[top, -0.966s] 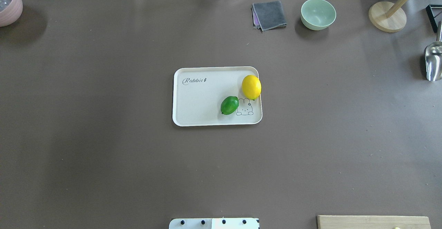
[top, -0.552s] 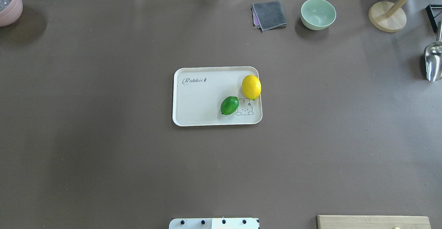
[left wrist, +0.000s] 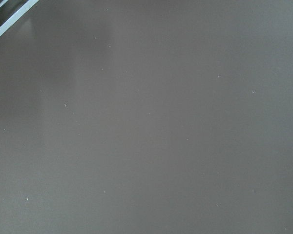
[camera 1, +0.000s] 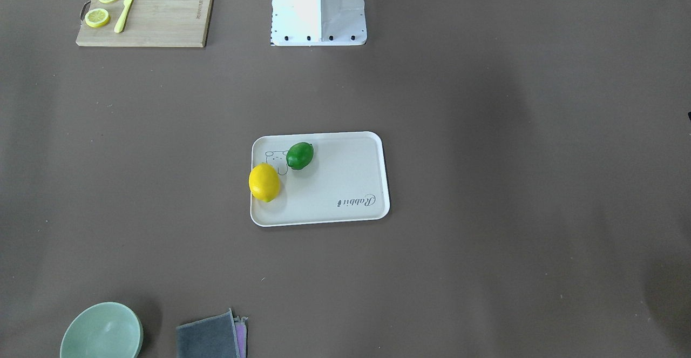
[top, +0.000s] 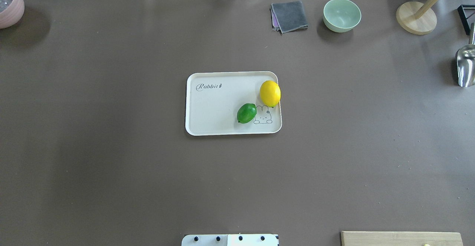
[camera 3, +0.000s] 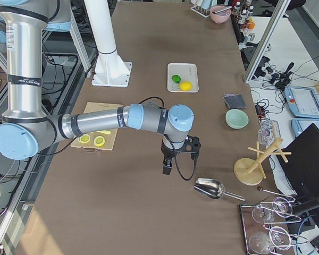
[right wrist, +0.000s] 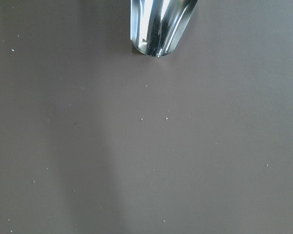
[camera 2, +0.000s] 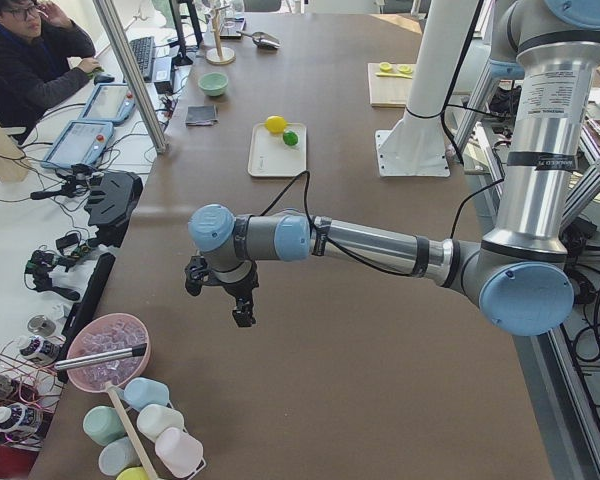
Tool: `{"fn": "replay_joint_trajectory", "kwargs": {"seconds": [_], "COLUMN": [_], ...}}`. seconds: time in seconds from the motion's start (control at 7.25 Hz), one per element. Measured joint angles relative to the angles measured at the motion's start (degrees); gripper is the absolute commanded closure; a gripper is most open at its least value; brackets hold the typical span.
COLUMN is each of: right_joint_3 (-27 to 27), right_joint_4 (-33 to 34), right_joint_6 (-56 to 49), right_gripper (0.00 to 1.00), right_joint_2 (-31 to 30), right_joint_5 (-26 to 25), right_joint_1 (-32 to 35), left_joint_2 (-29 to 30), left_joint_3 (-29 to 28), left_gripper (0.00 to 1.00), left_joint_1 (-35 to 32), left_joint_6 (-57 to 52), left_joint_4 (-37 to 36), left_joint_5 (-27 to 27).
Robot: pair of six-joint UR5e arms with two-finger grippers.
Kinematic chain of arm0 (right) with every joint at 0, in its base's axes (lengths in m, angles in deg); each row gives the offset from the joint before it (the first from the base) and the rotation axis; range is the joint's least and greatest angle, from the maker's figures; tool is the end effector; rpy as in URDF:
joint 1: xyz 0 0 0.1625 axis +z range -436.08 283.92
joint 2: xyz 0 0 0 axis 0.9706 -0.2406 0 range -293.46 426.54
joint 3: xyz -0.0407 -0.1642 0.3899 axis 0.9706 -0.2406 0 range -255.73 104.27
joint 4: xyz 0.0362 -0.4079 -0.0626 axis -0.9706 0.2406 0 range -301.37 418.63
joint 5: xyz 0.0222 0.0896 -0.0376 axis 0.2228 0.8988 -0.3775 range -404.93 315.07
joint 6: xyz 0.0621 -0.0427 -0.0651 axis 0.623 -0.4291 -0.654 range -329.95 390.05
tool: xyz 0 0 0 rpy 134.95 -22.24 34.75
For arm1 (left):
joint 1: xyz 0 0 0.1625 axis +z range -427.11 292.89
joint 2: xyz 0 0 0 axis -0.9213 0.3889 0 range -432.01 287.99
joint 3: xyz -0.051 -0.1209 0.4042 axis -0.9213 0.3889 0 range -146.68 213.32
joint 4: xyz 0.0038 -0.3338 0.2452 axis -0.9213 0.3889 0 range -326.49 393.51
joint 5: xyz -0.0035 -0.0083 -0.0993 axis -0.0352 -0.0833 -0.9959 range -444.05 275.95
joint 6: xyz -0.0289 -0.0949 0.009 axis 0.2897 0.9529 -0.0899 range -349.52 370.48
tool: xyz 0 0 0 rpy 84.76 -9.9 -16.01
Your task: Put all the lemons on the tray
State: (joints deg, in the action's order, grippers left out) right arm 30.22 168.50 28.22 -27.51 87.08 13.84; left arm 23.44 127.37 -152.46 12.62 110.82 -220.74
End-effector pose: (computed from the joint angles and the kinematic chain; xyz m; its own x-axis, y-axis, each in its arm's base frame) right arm 0.0660 -0.4423 0.5927 0.7428 0.0600 0.6668 0.0252 0.9928 -0.1174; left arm -0.0183 -0.5261 0.5945 0.6895 -0.0217 -0.7239 -0.0554 0.9950 -0.0826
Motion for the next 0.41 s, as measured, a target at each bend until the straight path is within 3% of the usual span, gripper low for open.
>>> {"fn": "replay_joint_trajectory", "kwargs": {"seconds": [0.41], "right_joint_3": [0.1], "right_joint_4": [0.0], "right_joint_6": [0.0], "right_gripper": [0.00], "right_joint_2": [0.1], "right_joint_5": [0.1], "right_joint_1": [0.0], "left_joint_2": [0.6], "left_joint_3": [-1.2], "left_gripper": [0.02], "left_joint_1": [0.1], "left_joint_6": [0.1], "left_joint_4": [1.1], "left_joint_5": [0.1]}}
